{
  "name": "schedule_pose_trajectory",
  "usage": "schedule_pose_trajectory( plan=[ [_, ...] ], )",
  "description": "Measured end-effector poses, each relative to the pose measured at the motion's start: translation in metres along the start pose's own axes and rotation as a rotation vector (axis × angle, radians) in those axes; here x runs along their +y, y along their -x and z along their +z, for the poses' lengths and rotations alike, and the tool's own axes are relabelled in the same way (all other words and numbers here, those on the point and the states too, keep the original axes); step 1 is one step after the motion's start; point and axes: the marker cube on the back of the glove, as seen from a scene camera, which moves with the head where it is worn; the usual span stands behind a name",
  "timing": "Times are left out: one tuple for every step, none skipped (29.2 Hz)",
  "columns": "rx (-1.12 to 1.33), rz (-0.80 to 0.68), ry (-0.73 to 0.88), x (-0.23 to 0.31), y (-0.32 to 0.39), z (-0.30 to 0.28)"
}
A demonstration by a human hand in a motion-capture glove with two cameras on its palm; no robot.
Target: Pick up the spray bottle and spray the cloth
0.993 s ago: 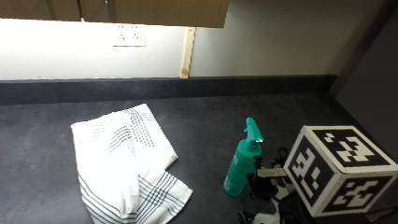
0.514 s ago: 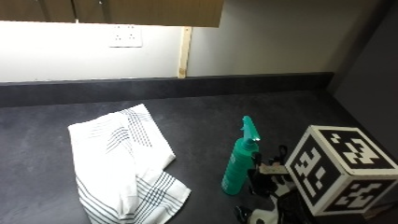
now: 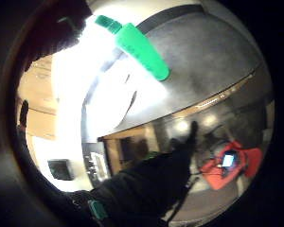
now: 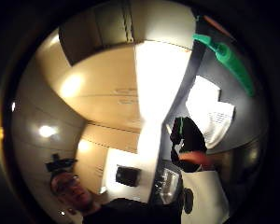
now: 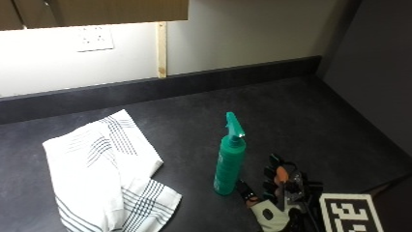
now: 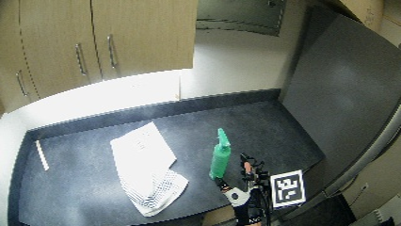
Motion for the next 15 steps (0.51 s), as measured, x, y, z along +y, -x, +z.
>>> schedule_pose_trajectory(
  plan=[
    [-0.090, 0.020, -0.017, 0.001, -0.004, 0.005],
    [-0.170, 0.044, -0.029, 0.003, -0.009, 0.009],
    [-0.232, 0.070, -0.037, 0.004, -0.015, 0.013],
    [-0.275, 0.093, -0.041, 0.005, -0.021, 0.018],
    [-0.302, 0.113, -0.042, 0.006, -0.026, 0.021],
    [-0.316, 0.127, -0.041, 0.006, -0.029, 0.025],
    [-0.321, 0.136, -0.039, 0.005, -0.031, 0.029],
    [-0.318, 0.139, -0.036, 0.004, -0.032, 0.032],
    [-0.313, 0.137, -0.032, 0.003, -0.031, 0.035],
    [-0.305, 0.133, -0.026, 0.002, -0.029, 0.038],
    [-0.296, 0.128, -0.020, 0.000, -0.028, 0.040],
    [-0.286, 0.124, -0.014, -0.002, -0.027, 0.043],
    [-0.276, 0.124, -0.008, -0.003, -0.027, 0.045],
    [-0.266, 0.128, -0.004, -0.005, -0.028, 0.047],
    [-0.257, 0.134, -0.003, -0.007, -0.030, 0.049]
  ],
)
